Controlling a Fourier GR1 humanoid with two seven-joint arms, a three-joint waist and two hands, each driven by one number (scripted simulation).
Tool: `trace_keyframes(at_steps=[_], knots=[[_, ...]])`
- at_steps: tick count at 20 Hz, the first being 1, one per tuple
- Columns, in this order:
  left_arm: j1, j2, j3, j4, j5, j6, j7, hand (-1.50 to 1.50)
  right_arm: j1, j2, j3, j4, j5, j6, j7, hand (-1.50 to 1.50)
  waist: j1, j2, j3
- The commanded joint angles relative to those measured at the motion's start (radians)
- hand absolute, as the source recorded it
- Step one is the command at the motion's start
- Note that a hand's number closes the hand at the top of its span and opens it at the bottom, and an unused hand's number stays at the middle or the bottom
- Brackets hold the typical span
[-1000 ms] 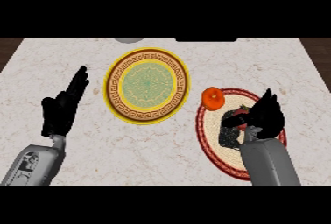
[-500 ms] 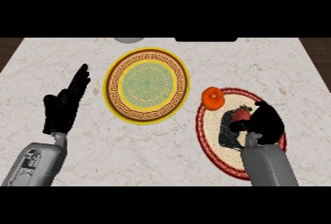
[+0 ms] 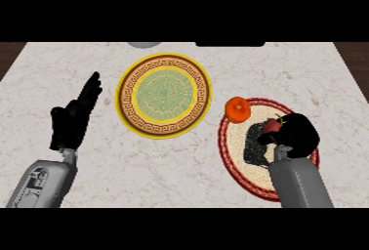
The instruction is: Pick the bell pepper from the placemat and place it in the plate
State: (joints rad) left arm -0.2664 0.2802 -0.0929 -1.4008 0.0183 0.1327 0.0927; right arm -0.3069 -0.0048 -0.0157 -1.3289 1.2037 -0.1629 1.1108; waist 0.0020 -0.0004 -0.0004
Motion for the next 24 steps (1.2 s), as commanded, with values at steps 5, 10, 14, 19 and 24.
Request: trace_keyframes(at_steps=[5,10,14,19,24], knots=[[0.019,-0.021,-0.008,-0.036,-0.009,-0.001,0.005,0.0,-0.032,-0.11,0.129,-0.012,-0.109,0.203,-0.364,1.5,0.013,0.003,0.001],[0.013,-0.004,0.01,-0.011,-0.005,-0.012,-0.001,0.0,-0.041,-0.267,0.185,-0.091,-0.224,0.272,-0.758,1.5,-0.006,0.0,0.001],[0.021,0.007,0.014,-0.03,0.01,-0.041,0.003,0.0,-0.133,-0.292,0.088,-0.11,-0.298,0.128,-0.919,1.5,0.011,0.003,0.002],[-0.024,0.009,0.037,0.002,0.003,-0.035,0.029,0.0,-0.236,-0.306,0.082,-0.172,-0.386,0.208,-1.025,1.5,0.005,0.001,0.001],[0.034,0.001,0.022,-0.052,-0.026,-0.033,0.021,0.0,-0.31,-0.214,0.103,-0.129,-0.439,0.234,-1.042,1.5,0.011,0.001,0.001]])
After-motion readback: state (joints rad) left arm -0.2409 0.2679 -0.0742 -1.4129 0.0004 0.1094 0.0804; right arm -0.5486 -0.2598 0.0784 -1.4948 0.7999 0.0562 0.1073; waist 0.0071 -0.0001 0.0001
